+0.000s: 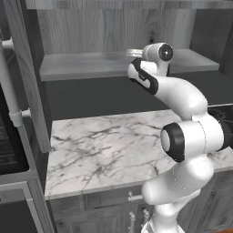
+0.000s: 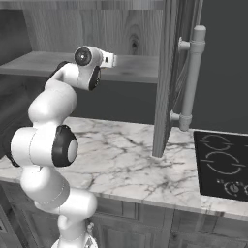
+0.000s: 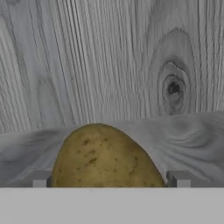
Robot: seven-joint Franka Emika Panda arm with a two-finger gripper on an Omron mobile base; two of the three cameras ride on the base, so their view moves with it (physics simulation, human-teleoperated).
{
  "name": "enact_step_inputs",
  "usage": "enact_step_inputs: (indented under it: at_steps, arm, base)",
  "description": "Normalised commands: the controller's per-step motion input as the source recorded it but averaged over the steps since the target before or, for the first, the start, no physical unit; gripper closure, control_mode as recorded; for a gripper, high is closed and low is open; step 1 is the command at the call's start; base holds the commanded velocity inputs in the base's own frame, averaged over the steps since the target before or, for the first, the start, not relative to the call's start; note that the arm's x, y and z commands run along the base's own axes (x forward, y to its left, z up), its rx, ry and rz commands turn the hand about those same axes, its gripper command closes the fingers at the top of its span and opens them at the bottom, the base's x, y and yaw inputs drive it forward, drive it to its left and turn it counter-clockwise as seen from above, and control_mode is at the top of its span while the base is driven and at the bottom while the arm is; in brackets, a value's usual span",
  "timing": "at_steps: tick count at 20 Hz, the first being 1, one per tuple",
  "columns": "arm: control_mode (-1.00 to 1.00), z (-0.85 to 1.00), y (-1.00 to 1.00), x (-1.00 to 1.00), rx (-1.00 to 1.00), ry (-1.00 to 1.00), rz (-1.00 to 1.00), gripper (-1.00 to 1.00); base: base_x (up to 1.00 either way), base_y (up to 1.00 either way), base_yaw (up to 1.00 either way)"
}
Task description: Pick the potato from the counter and place it in the cabinet. Then close the cabinet.
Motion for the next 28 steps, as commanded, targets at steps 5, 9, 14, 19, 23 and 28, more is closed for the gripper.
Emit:
enact_step_inputs:
  at_steps: [5, 9, 14, 19, 23, 28]
  arm:
    - [-1.00, -0.47, -0.09, -0.18, 0.01, 0.26, 0.00, -1.00]
    - [-1.00, -0.54, 0.00, -0.98, 0.00, 0.44, 0.00, -1.00]
    - [-1.00, -0.97, 0.00, -0.69, 0.00, 0.55, 0.00, -1.00]
    - [-1.00, -0.98, 0.00, -0.50, 0.00, 0.60, 0.00, -1.00]
    - [-1.00, -0.67, -0.07, -0.73, 0.01, 0.50, 0.00, -1.00]
    - [-1.00, 0.06, -0.14, -1.00, 0.09, 0.46, 0.00, -1.00]
  base:
    - [0.00, 0.00, 0.00]
    - [0.00, 0.00, 0.00]
    - [0.00, 0.00, 0.00]
    - [0.00, 0.00, 0.00]
    - [0.00, 0.00, 0.00]
    - [0.00, 0.00, 0.00]
